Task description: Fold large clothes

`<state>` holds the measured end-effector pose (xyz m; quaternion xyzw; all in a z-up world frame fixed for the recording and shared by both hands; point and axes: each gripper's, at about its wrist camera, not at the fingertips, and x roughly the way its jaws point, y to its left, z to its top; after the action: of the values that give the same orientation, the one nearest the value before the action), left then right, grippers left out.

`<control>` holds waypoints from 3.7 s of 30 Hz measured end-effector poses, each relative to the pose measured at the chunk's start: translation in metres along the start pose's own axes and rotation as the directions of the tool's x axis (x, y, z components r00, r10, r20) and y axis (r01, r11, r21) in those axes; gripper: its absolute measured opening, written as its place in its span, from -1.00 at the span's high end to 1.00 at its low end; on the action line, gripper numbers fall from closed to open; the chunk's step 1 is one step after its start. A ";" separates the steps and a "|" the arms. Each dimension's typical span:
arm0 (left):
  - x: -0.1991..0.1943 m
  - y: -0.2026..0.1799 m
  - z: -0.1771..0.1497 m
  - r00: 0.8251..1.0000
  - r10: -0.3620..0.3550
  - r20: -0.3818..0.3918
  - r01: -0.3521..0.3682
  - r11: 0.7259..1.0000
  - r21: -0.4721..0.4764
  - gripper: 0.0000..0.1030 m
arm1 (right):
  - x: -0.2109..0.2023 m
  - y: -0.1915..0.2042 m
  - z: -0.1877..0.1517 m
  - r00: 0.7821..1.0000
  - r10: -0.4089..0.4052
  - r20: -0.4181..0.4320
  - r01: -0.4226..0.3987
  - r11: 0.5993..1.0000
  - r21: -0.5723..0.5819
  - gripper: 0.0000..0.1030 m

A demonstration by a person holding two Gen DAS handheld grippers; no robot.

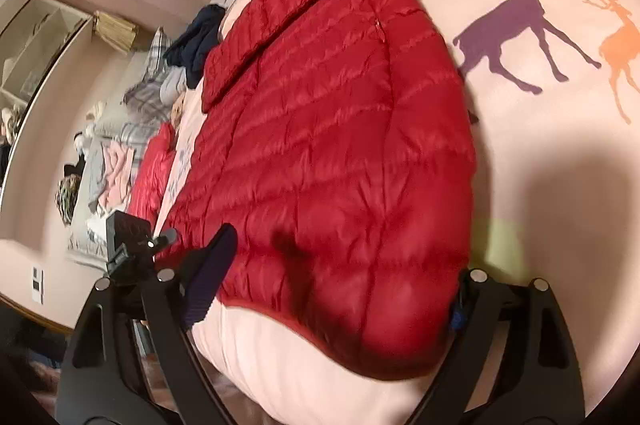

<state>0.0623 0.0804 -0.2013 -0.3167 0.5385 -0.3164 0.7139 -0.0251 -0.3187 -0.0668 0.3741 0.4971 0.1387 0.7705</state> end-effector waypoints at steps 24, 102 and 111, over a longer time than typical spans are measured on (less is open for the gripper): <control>-0.046 -0.072 0.007 0.987 0.023 0.158 -0.053 0.981 0.187 0.72 | -0.042 0.051 0.006 0.982 0.058 0.181 -0.034 0.990 -0.138 0.70; -0.072 -0.140 0.078 0.923 0.177 0.341 -0.277 0.922 0.271 0.72 | -0.061 0.125 0.097 0.954 -0.071 0.291 0.178 0.916 -0.359 0.63; -0.068 -0.135 0.091 0.924 0.171 0.341 -0.268 0.927 0.261 0.72 | -0.053 0.133 0.106 0.944 -0.135 0.301 0.241 0.904 -0.352 0.63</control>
<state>0.1209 0.0637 -0.0358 -0.1866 0.3962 -0.2581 0.8612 0.0635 -0.3053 0.0871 0.1811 0.3850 0.1056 0.8988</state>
